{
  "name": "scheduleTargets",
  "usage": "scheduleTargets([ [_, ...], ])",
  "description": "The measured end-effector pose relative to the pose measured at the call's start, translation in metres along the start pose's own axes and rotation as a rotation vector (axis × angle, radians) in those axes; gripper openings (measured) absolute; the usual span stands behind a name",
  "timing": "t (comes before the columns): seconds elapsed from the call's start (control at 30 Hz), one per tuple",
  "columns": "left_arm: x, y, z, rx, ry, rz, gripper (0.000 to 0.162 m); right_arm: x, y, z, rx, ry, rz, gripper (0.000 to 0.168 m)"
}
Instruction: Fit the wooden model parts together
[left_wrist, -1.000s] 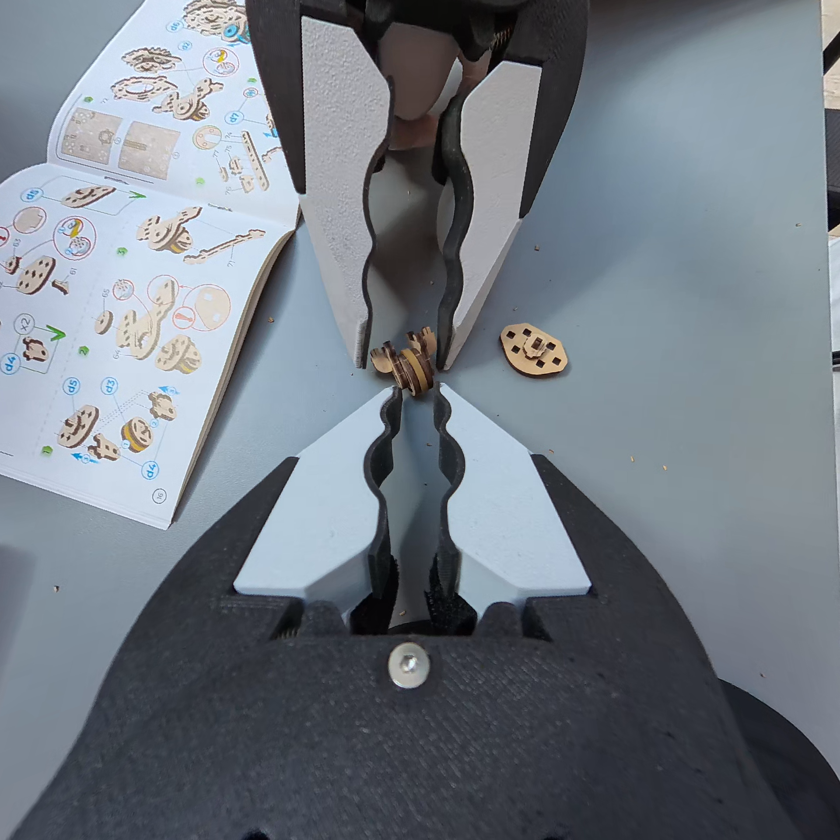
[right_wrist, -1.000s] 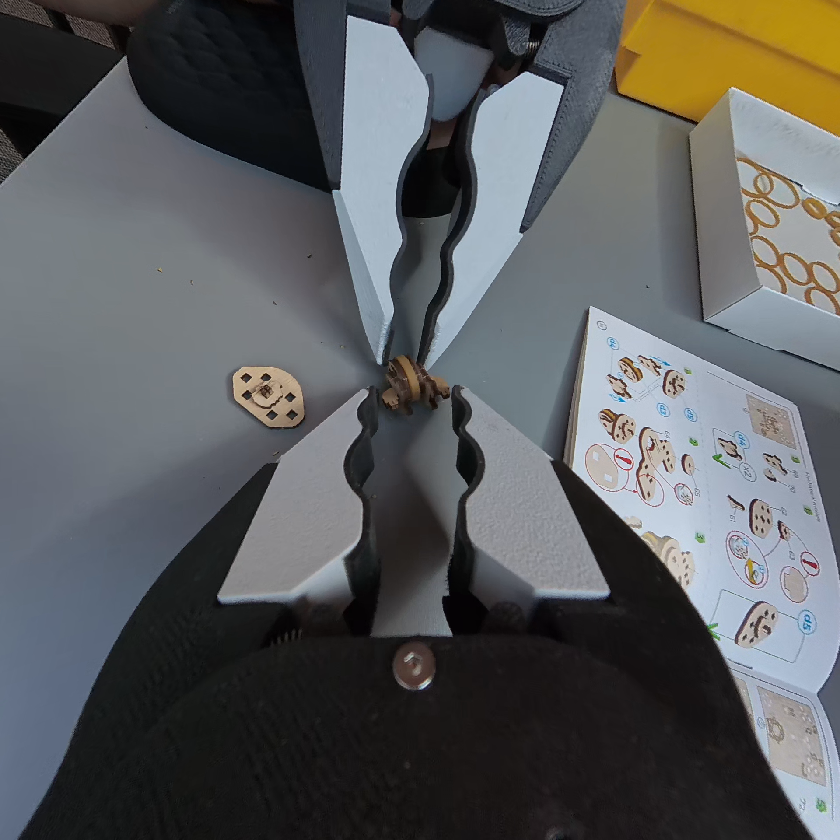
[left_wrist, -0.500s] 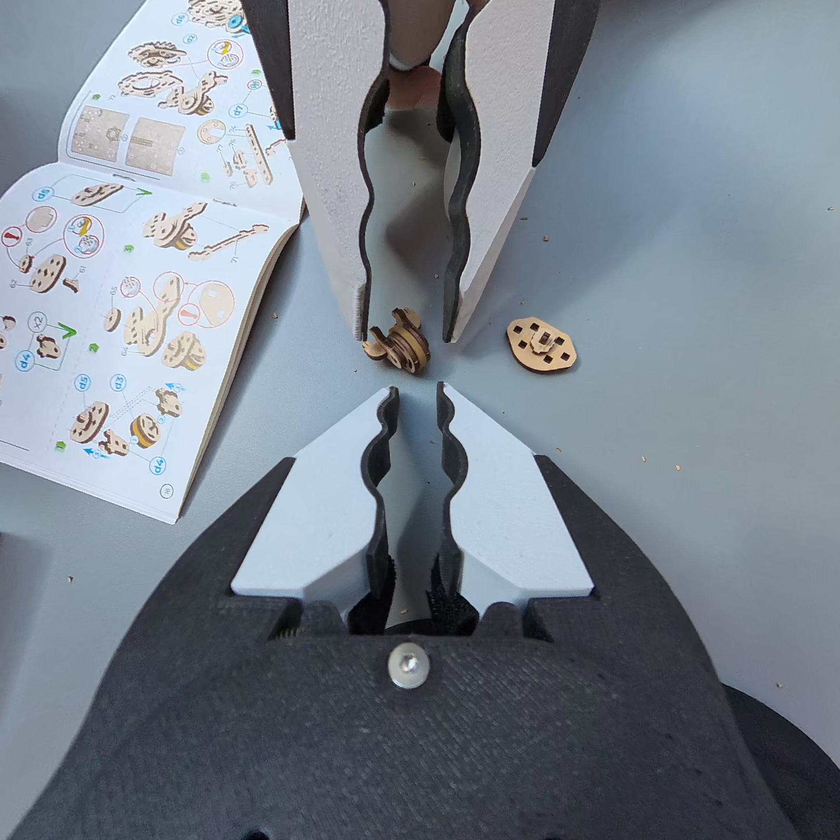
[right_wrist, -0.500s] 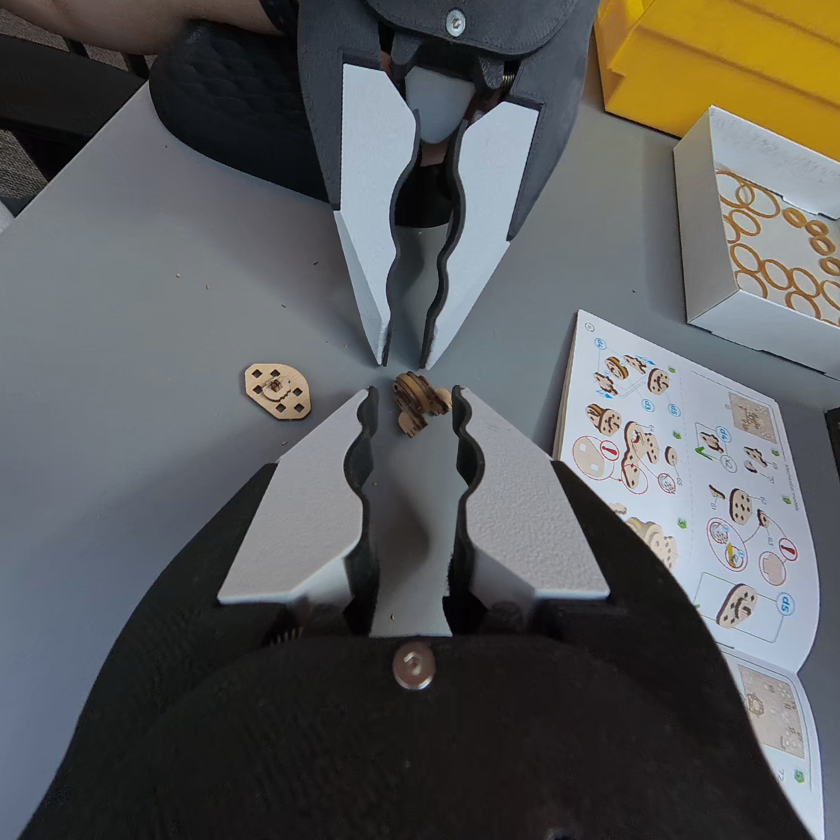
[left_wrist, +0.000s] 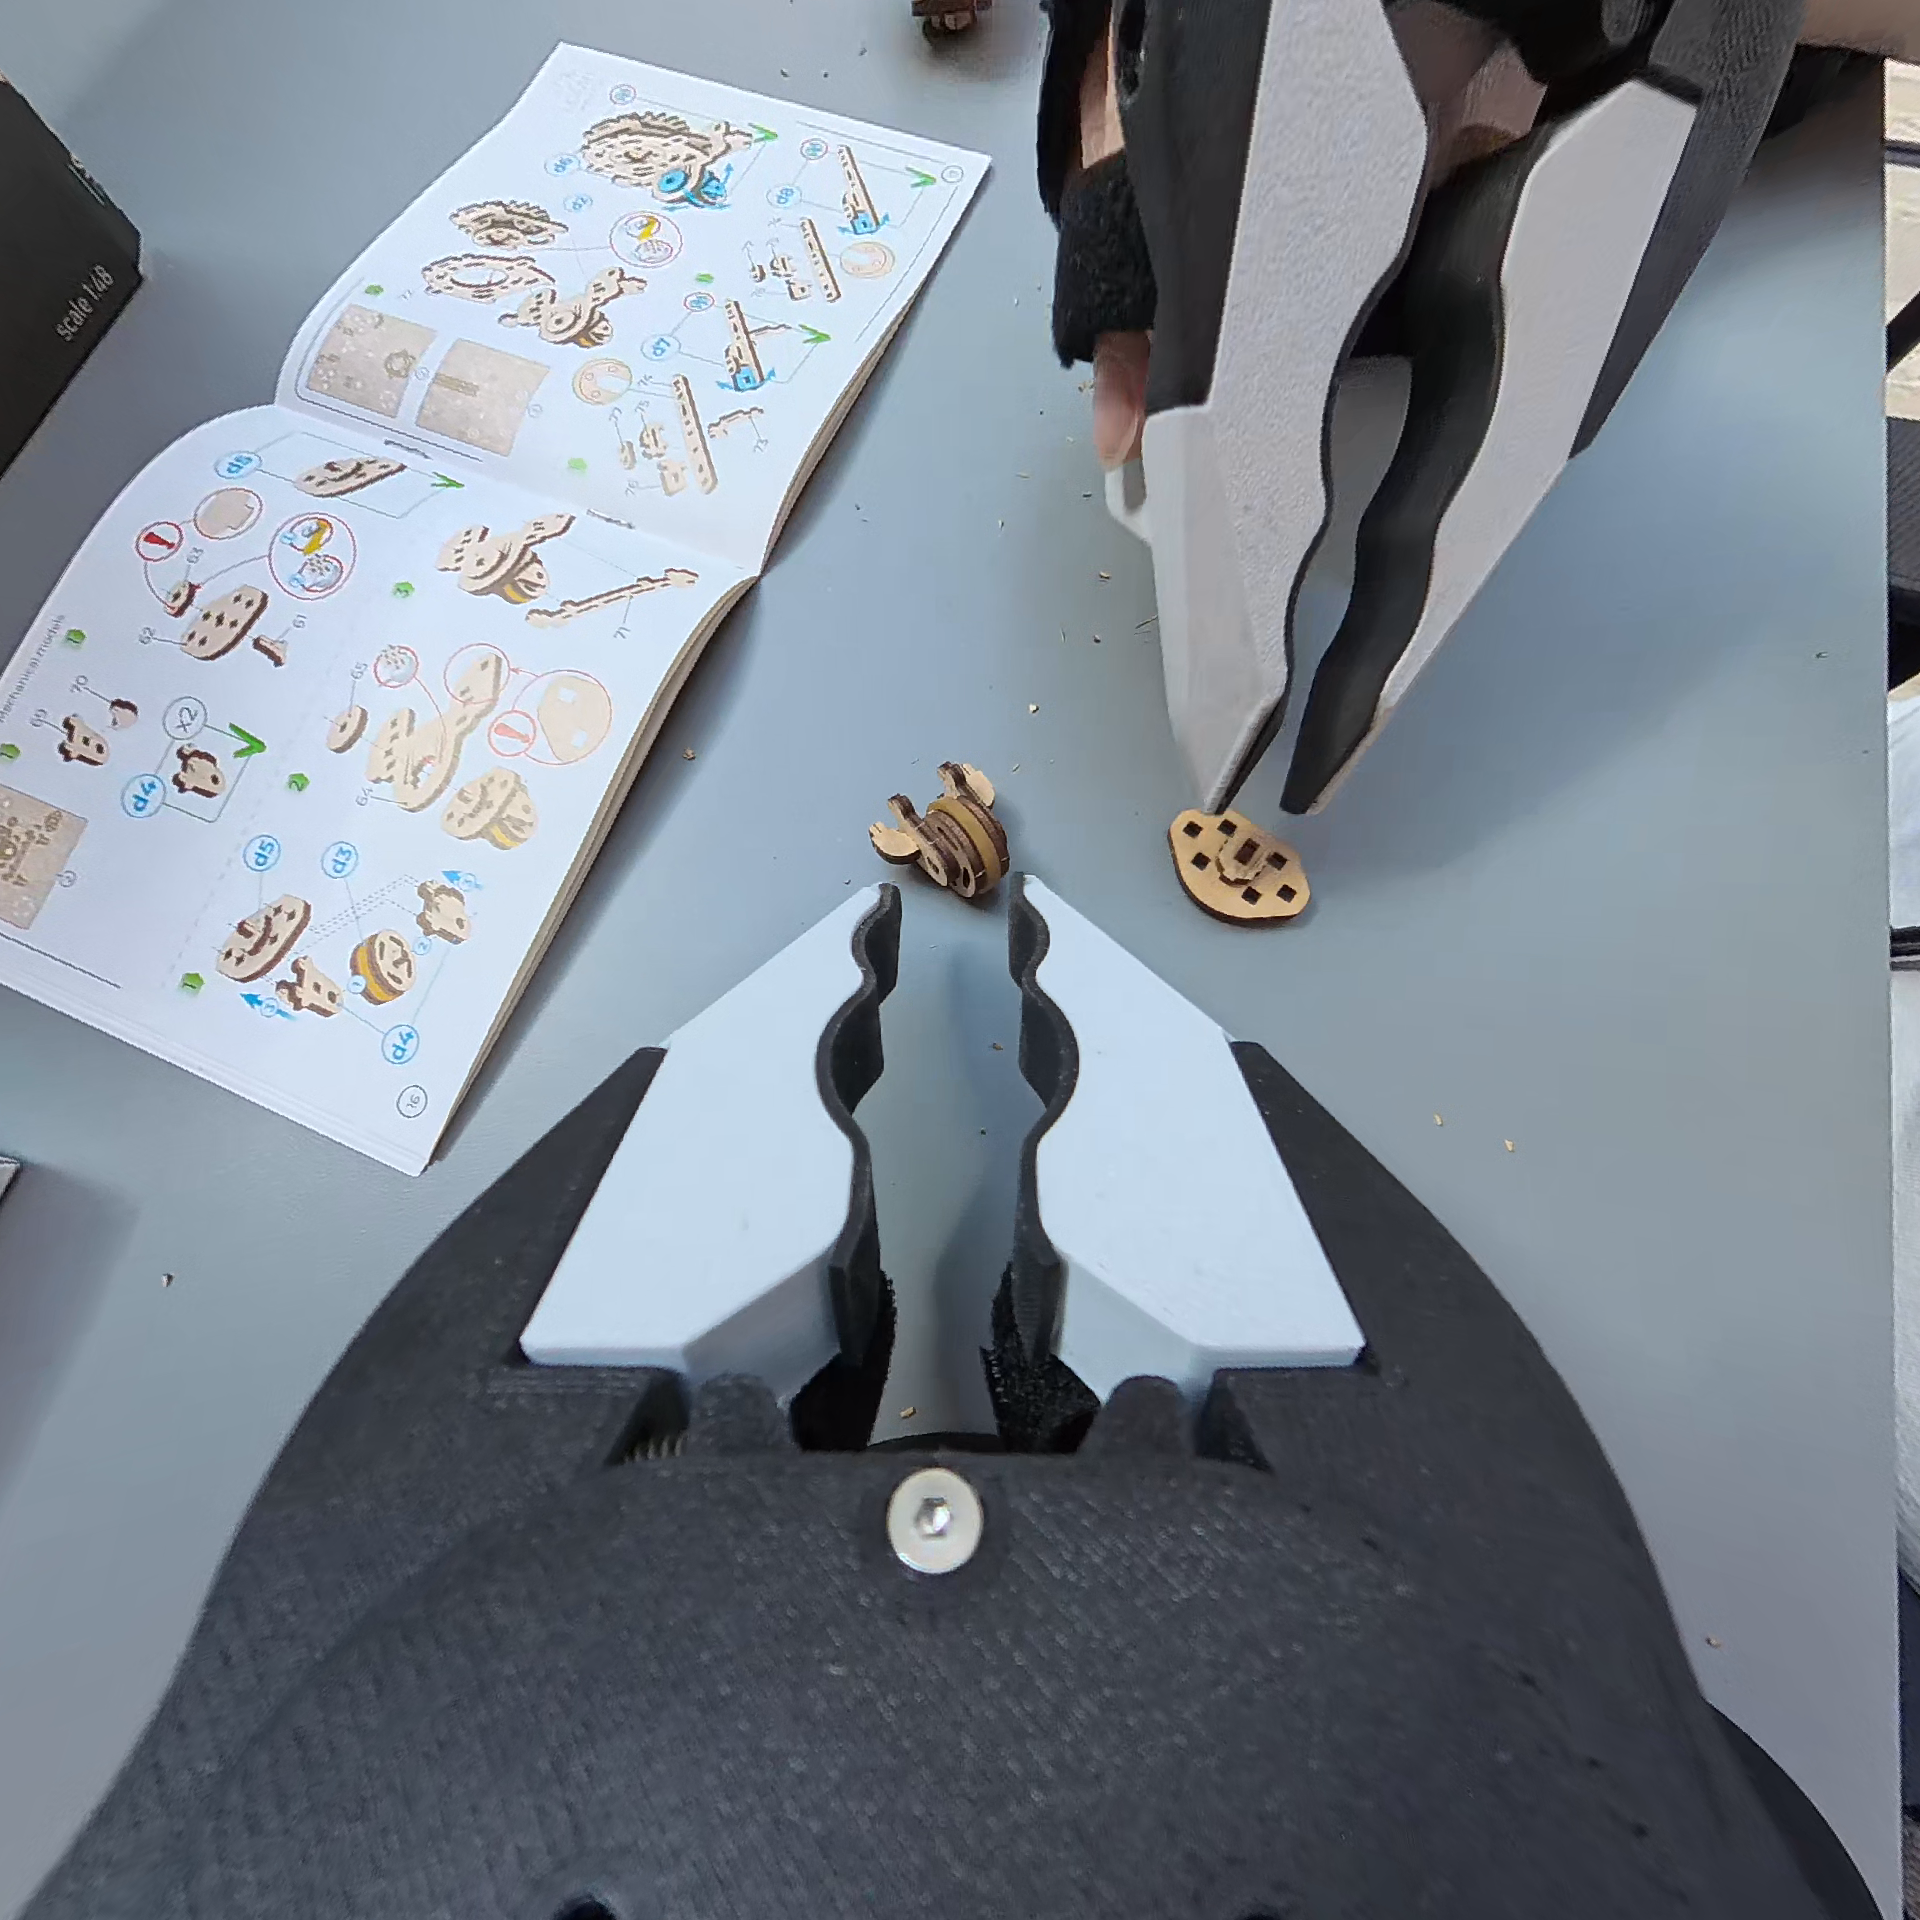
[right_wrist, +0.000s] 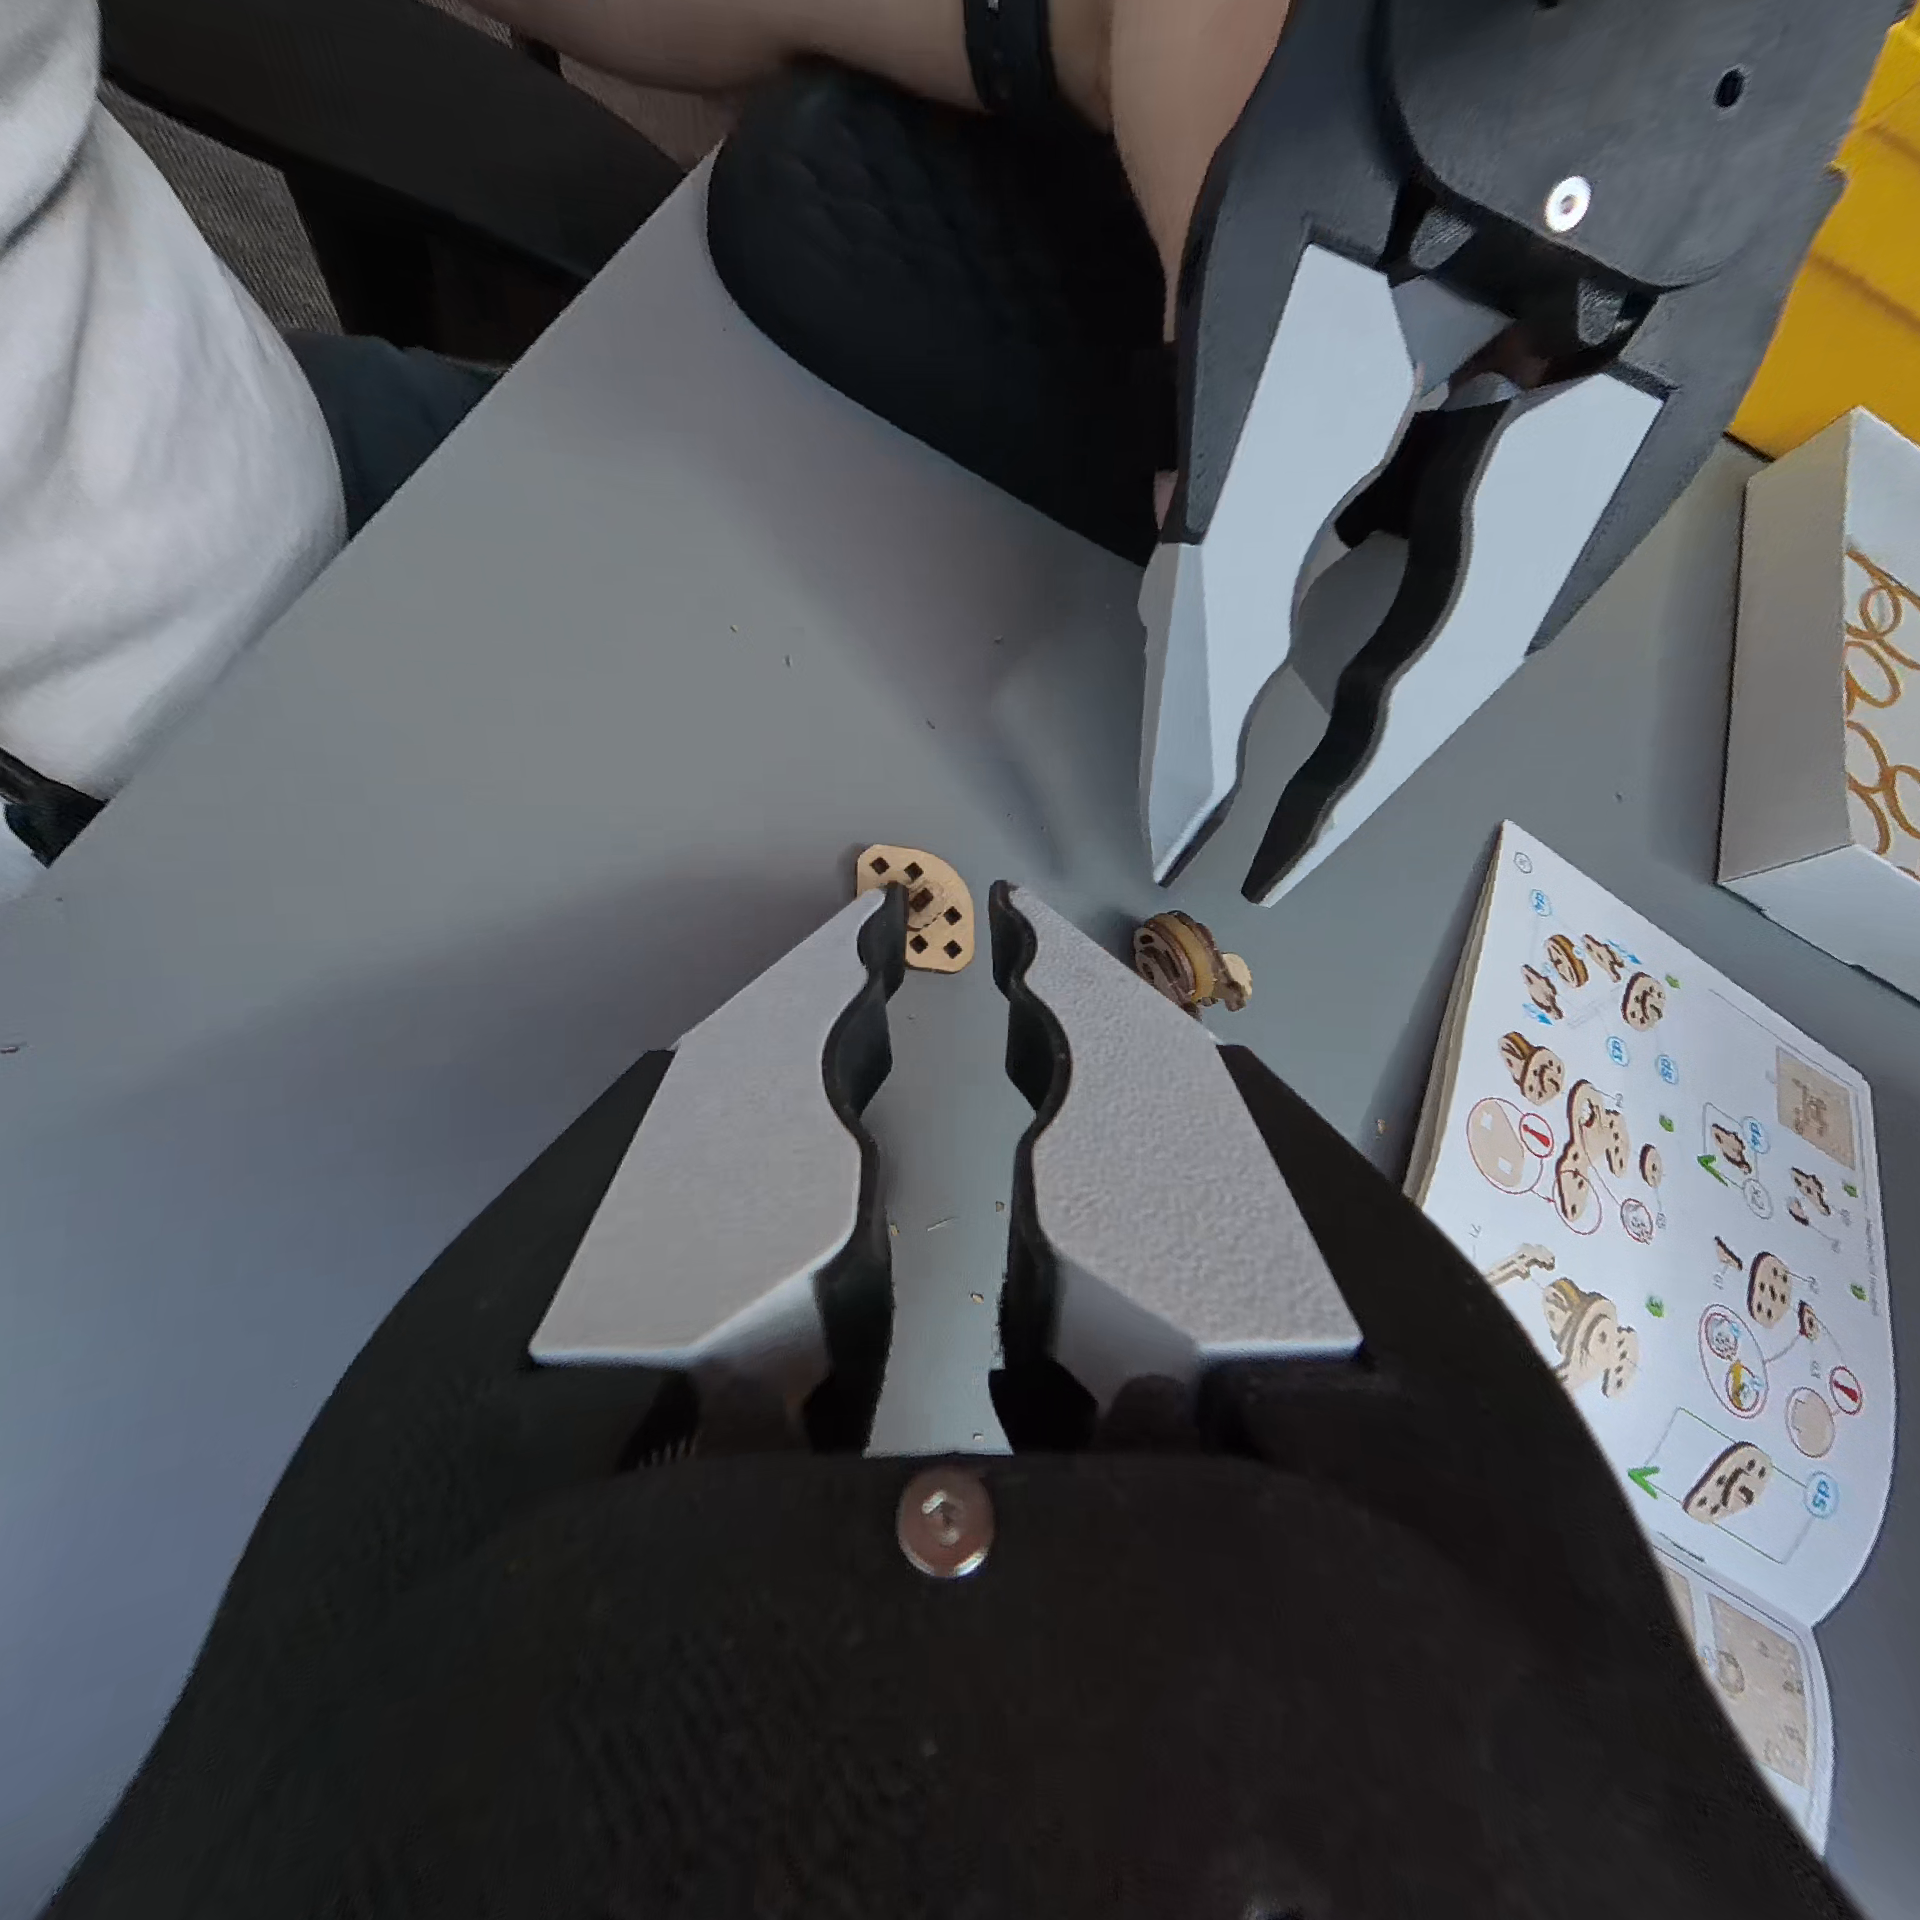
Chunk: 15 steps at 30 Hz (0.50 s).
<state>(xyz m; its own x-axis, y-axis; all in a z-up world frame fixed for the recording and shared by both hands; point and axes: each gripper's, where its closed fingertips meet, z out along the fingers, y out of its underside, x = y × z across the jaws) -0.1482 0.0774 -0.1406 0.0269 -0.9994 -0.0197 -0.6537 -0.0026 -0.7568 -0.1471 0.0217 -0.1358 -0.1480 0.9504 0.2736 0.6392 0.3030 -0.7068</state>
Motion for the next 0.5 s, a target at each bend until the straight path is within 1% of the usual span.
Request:
scheduleTargets([
  [0.07, -0.001, -0.001, -0.001, 0.007, 0.000, -0.007, 0.018, -0.001, 0.004, 0.006, -0.022, -0.022, 0.014, 0.016],
  [0.2, -0.002, -0.003, -0.003, 0.025, 0.003, -0.018, 0.015, -0.007, 0.007, 0.012, -0.033, -0.099, 0.127, 0.016],
  [0.23, -0.001, -0.003, -0.003, 0.031, 0.007, -0.018, 0.015, -0.007, 0.010, 0.012, -0.045, -0.104, 0.138, 0.011],
  [0.33, 0.001, -0.005, -0.005, 0.047, 0.018, -0.005, 0.015, -0.004, 0.009, 0.008, -0.034, -0.090, 0.162, 0.009],
  [0.4, 0.006, -0.008, -0.009, 0.072, 0.028, 0.031, 0.020, 0.001, 0.006, -0.001, 0.016, -0.077, 0.227, 0.009],
  [0.47, 0.015, -0.018, -0.019, 0.152, 0.030, 0.091, 0.023, 0.008, -0.002, -0.014, 0.132, -0.083, 0.385, 0.009],
  [0.5, 0.021, -0.026, -0.026, 0.208, 0.023, 0.120, 0.026, 0.010, -0.009, -0.021, 0.205, -0.115, 0.478, 0.009],
])
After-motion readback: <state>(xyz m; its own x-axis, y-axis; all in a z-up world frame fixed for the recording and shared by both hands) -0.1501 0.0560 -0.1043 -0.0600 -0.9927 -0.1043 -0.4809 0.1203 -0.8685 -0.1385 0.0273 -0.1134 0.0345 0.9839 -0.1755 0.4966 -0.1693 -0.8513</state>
